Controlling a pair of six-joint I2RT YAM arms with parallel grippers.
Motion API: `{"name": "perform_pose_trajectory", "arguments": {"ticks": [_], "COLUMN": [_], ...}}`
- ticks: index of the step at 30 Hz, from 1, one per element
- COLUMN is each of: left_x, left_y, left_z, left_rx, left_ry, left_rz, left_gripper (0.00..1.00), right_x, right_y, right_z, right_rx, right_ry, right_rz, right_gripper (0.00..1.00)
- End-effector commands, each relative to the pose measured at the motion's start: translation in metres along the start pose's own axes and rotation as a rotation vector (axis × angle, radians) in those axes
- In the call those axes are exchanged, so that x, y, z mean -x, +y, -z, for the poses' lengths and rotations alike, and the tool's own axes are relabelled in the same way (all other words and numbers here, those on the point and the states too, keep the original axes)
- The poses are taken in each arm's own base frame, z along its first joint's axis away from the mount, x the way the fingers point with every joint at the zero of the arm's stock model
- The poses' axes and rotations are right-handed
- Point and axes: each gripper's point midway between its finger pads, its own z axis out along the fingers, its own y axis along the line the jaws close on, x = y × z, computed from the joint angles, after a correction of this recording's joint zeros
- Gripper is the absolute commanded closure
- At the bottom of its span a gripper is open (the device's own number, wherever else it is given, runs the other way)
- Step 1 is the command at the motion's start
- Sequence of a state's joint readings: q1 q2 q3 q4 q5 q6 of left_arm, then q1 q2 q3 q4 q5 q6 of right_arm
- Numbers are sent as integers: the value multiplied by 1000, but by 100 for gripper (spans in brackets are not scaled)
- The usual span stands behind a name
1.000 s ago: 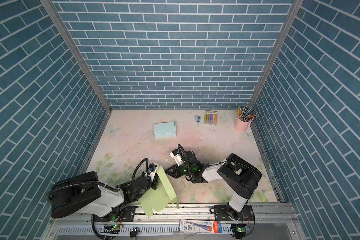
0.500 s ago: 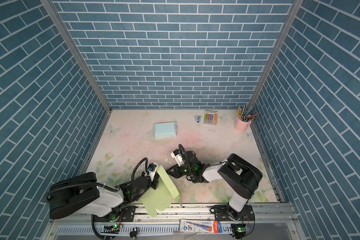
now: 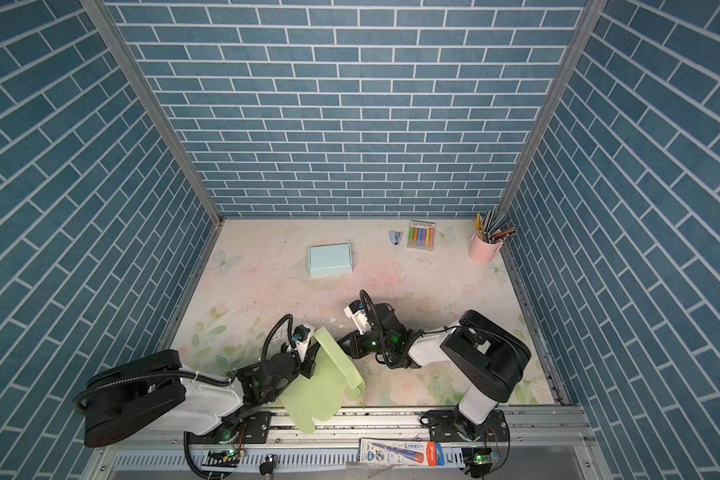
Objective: Fold the paper box
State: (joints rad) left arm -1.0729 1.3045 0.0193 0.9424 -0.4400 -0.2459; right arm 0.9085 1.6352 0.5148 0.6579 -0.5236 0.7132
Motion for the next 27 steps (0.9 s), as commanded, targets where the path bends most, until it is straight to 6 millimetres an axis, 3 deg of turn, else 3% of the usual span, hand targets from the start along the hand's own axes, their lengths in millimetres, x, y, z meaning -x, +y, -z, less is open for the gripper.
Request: {"name": "perform_pose_trajectory", "arguments": {"ticks": [1, 11, 17, 27], "left_x": [-3, 6, 7, 17], "left_y": [-1, 8, 7, 2], "left_z": [3, 10, 7, 3], "left_rx": [-4, 37, 45, 48], "left_ry": [20, 1, 4, -14], "left_rz": [9, 21, 15, 1], "left_gripper": [69, 66, 75, 76], "right_x": [4, 10, 10, 11], "right_y": [3, 9, 14, 33], "right_z": [6, 8, 9, 1], "right_rx": [-3, 4, 2, 29], "right_ry": [-17, -28, -32, -21], "right_rz": [15, 29, 42, 78], "right_gripper": [83, 83, 84, 85]}}
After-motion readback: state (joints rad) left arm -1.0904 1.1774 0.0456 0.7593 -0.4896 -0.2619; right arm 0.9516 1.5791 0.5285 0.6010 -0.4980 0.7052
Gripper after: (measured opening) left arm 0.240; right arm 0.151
